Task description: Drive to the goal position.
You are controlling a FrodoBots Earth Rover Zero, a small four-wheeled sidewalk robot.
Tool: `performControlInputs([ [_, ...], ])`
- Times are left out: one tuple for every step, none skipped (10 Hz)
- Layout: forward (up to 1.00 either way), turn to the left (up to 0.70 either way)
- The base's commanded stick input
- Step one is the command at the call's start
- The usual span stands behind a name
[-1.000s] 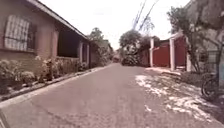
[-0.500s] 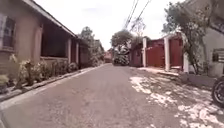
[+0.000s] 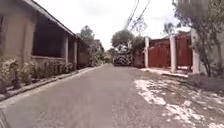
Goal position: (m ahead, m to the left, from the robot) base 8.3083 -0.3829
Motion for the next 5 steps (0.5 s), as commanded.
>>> performControlInputs([
  [1.0, 0.0],
  [1.0, 0.0],
  [1.0, 0.0],
  [1.0, 0.0],
  [1.0, 0.0],
])
